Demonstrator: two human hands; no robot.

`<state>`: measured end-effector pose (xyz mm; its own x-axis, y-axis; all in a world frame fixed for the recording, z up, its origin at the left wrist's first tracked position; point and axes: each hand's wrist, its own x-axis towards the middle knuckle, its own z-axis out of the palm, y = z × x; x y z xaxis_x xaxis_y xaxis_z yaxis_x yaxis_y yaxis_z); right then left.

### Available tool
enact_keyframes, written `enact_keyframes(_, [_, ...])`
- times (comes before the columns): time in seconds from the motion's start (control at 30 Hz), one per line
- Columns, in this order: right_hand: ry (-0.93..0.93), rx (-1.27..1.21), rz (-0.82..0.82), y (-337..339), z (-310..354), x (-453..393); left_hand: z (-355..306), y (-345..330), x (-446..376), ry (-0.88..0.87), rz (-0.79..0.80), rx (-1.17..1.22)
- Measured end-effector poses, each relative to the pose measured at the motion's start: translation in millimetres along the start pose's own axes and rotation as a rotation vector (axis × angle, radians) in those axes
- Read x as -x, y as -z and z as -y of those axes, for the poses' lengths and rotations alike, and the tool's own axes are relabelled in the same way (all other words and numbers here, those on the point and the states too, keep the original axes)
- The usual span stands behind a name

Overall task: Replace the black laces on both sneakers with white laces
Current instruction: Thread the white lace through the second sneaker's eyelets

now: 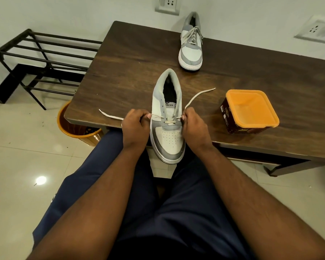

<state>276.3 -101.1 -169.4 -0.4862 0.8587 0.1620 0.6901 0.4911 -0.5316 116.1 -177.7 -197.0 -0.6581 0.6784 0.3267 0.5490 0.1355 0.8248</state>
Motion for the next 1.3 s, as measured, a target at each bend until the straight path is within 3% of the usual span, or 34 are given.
enact_keyframes(0.2, [-0.028, -0.13, 0.007, -1.1, 2.2, -3.4, -3.8, 7.4, -1.6, 0.103, -0.032, -0.006])
enact_keyframes(0.33, [-0.039, -0.211, 0.035, 2.7, 0.2, -7.7, -18.4, 13.9, -5.9, 0.255, 0.036, 0.015])
enact_keyframes(0.47, [-0.017, -0.342, -0.123, 7.0, 8.7, 5.6, -72.4, 37.7, -18.6, 0.465, 0.302, 0.502])
enact_keyframes(0.53, [-0.072, -0.659, -0.06, 2.8, 27.6, 18.8, -97.5, 47.5, -25.8, 0.535, 0.436, 0.64])
enact_keyframes(0.6, [-0.16, -1.077, 0.125, -3.1, 51.7, 28.8, -112.4, 53.2, -32.2, 0.532, 0.502, 0.7])
enact_keyframes(0.7, [-0.205, -1.455, 0.288, -4.7, 67.8, 34.1, -119.8, 57.0, -38.5, 0.521, 0.469, 0.721])
enact_keyframes(0.83, [-0.337, -1.441, 0.174, 12.9, 51.0, 28.9, -83.4, 63.9, -48.1, 0.51, 0.125, 0.48])
enact_keyframes(0.93, [-0.358, -1.212, 0.065, 25.7, 33.3, 19.7, -56.3, 68.0, -35.8, 0.331, 0.012, -0.197])
enact_keyframes(0.97, [-0.349, -1.133, 0.073, 27.9, 32.4, 16.9, -57.1, 63.6, -28.7, 0.25, 0.034, -0.257])
enact_keyframes(1.03, [-0.319, -1.008, 0.132, 29.9, 37.7, 12.4, -64.7, 48.7, -17.0, 0.166, 0.223, 0.016])
enact_keyframes(1.13, [-0.288, -0.861, 0.219, 29.0, 43.5, 6.9, -67.6, 31.6, -7.8, 0.291, 0.496, 0.448])
enact_keyframes(1.2, [-0.307, -0.83, 0.246, 29.9, 39.3, 2.4, -57.6, 31.2, -9.6, 0.319, 0.463, 0.43])
enact_keyframes(1.3, [-0.349, -0.835, 0.24, 34.8, 25.9, -0.6, -38.4, 34.0, -16.8, 0.352, 0.263, 0.231])
